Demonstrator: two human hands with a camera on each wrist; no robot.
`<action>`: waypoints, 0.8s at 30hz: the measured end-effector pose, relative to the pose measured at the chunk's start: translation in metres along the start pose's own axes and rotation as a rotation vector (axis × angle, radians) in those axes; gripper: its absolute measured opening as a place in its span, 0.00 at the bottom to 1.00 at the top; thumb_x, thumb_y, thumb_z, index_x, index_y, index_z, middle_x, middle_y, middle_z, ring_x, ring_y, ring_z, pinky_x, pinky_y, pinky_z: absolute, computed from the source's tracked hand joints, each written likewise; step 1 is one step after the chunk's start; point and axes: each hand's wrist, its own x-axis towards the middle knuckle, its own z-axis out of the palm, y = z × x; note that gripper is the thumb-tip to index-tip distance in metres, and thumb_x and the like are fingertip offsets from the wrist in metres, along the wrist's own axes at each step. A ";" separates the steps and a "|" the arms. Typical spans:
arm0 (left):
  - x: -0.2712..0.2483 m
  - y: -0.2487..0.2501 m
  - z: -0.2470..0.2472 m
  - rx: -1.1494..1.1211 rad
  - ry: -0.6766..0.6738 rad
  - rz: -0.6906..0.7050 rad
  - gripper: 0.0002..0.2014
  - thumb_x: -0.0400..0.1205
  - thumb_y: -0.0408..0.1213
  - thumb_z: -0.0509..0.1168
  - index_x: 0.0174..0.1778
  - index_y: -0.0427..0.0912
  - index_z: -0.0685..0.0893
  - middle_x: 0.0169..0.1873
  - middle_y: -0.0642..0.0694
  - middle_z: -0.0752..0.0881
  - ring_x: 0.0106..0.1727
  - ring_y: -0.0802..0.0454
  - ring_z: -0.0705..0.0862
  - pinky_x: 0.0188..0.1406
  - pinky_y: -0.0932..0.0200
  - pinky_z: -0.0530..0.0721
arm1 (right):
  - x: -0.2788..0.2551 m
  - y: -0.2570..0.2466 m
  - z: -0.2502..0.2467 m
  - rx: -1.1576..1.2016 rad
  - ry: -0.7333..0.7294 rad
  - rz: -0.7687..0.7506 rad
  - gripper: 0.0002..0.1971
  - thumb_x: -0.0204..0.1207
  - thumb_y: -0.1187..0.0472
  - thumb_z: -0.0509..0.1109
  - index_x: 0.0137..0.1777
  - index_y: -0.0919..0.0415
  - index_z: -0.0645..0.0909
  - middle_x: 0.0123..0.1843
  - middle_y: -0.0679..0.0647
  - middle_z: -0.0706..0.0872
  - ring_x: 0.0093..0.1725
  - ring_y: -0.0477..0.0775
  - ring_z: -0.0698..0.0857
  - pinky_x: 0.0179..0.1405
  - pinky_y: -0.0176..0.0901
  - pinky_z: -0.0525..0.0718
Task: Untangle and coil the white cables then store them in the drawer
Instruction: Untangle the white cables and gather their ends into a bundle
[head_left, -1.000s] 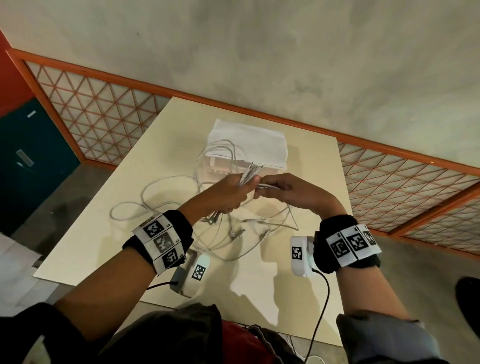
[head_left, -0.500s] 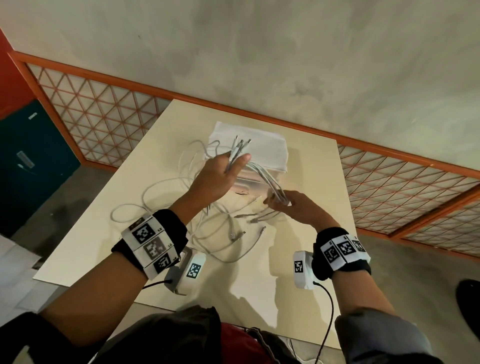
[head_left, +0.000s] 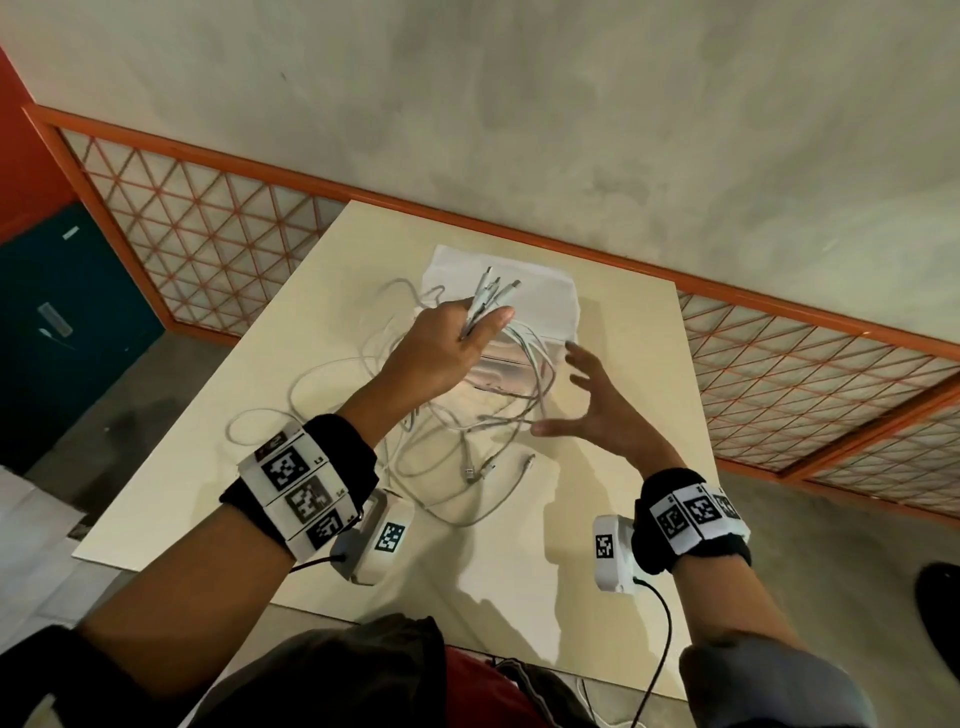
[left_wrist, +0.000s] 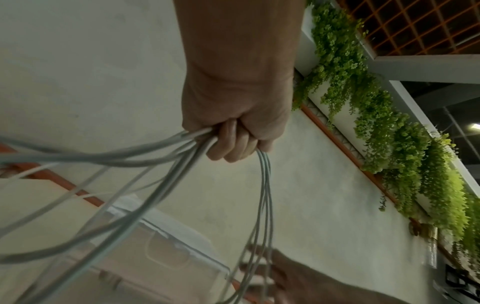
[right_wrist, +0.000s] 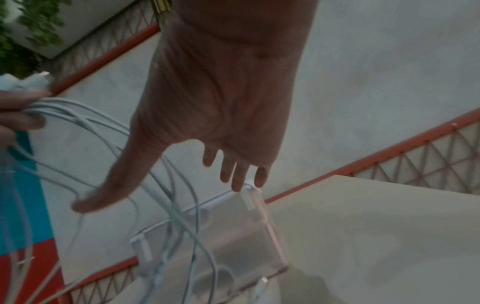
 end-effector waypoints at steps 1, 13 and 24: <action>-0.001 0.002 0.002 0.020 -0.035 0.002 0.24 0.84 0.50 0.59 0.23 0.48 0.64 0.17 0.52 0.65 0.18 0.60 0.71 0.22 0.66 0.63 | -0.001 -0.011 0.002 0.022 0.021 -0.062 0.49 0.59 0.59 0.85 0.78 0.43 0.62 0.80 0.44 0.63 0.75 0.44 0.66 0.72 0.40 0.69; -0.013 -0.009 -0.009 0.307 -0.514 -0.085 0.14 0.83 0.53 0.60 0.49 0.45 0.78 0.38 0.47 0.80 0.42 0.47 0.79 0.38 0.57 0.71 | -0.003 -0.042 -0.022 0.183 0.018 -0.225 0.05 0.72 0.63 0.68 0.38 0.66 0.79 0.34 0.50 0.76 0.36 0.42 0.71 0.38 0.32 0.68; -0.011 -0.068 -0.012 0.512 -0.528 -0.264 0.18 0.80 0.57 0.62 0.46 0.43 0.76 0.50 0.37 0.86 0.53 0.36 0.83 0.46 0.51 0.76 | -0.004 -0.009 -0.035 0.138 0.477 -0.195 0.23 0.79 0.52 0.69 0.24 0.65 0.75 0.22 0.45 0.75 0.29 0.41 0.72 0.40 0.36 0.70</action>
